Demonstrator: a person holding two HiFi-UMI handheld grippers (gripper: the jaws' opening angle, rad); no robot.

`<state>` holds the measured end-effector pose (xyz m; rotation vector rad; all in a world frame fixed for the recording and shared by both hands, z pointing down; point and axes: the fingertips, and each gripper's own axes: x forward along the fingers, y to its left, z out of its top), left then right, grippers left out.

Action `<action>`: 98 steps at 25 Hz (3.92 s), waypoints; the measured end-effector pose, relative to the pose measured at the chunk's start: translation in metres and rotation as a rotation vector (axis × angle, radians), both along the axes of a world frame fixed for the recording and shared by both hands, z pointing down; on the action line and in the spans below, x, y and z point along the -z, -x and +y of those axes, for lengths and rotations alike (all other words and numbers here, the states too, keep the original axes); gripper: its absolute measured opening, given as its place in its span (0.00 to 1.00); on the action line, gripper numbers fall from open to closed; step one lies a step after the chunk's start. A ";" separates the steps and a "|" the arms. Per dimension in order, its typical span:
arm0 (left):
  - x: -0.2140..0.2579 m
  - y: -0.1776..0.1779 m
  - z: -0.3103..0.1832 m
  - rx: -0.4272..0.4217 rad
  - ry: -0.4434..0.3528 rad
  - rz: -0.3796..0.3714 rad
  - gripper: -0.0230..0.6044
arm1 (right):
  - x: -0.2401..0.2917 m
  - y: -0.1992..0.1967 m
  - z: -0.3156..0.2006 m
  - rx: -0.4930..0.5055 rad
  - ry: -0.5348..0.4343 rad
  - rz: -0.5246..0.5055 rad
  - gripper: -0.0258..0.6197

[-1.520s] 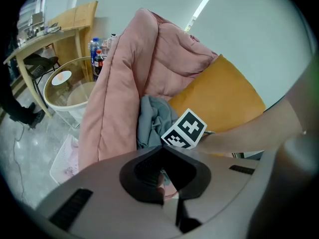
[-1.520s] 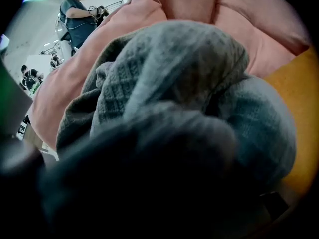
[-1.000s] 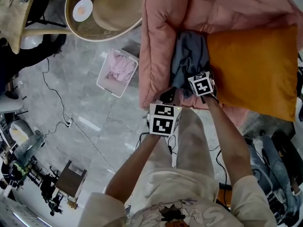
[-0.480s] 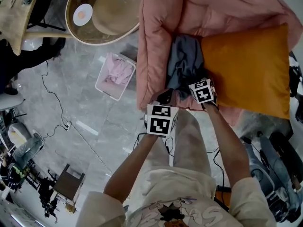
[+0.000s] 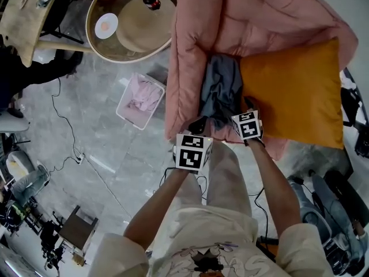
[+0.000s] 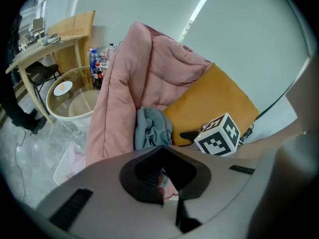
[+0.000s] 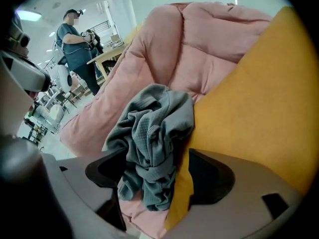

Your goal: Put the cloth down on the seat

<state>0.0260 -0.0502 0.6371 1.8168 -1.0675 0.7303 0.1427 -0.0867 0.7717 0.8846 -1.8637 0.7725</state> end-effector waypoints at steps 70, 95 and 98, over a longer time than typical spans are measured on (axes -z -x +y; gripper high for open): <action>0.395 -0.001 0.012 -0.019 -0.688 0.104 0.04 | 0.550 0.056 0.041 0.005 -0.802 -0.498 0.13; 0.423 -0.032 0.049 -0.026 -0.779 0.135 0.04 | 0.570 0.034 0.077 -0.123 -0.860 -0.534 0.10; 0.419 -0.031 0.051 -0.017 -0.766 0.121 0.04 | 0.566 0.028 0.078 -0.141 -0.853 -0.530 0.10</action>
